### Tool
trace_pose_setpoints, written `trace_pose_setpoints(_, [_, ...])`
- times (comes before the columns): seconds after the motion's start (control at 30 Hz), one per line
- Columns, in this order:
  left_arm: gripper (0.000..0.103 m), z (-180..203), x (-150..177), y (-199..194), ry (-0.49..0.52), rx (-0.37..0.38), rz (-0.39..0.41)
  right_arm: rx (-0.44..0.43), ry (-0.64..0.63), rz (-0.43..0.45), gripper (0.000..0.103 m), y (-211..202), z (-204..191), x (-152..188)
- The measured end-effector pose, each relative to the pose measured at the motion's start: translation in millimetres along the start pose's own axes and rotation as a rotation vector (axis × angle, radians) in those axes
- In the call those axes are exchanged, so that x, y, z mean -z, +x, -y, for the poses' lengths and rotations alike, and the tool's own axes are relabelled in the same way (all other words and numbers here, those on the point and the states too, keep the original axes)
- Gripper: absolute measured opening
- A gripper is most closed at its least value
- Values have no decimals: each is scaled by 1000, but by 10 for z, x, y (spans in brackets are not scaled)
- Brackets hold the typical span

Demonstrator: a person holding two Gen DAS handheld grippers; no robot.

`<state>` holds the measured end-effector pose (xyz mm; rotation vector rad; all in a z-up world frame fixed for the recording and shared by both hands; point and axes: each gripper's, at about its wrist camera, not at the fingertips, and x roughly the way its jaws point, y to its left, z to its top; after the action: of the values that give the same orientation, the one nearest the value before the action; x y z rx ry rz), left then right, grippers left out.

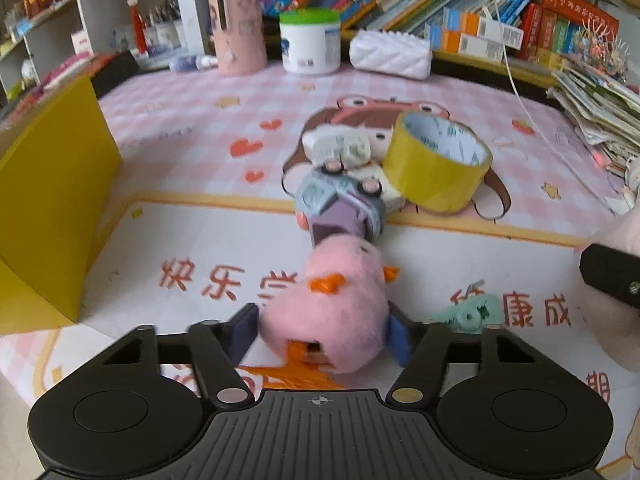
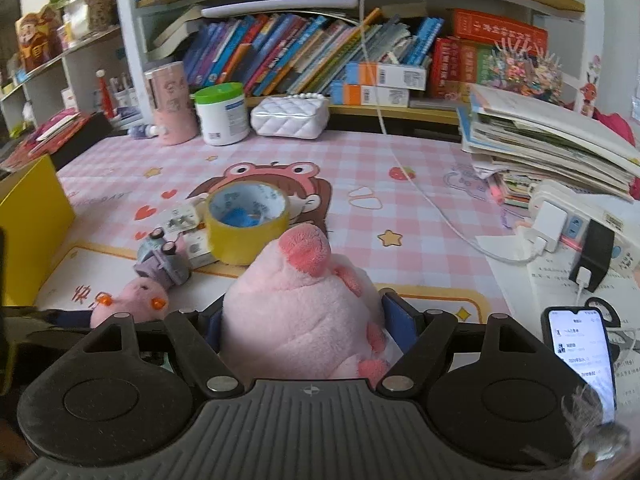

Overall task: Organize objects
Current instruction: 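Close the left gripper on the pink chick while the right gripper grasps the pink pig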

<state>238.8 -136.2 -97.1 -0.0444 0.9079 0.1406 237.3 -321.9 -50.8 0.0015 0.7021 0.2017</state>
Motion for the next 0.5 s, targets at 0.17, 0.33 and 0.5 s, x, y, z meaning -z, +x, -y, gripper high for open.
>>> trace_pose_setpoints(0.17, [59, -140, 10, -137, -52, 23, 54, -8, -7, 1, 75, -18, -90, -4])
trace_pose_setpoints(0.33, [59, -405, 11, -502, -125, 78, 151, 8, 11, 3, 75, -50, -221, -9])
trace_pose_setpoints(0.5, [59, -734, 46, -832, -149, 111, 230, 6, 15, 6, 75, -143, -519, 36])
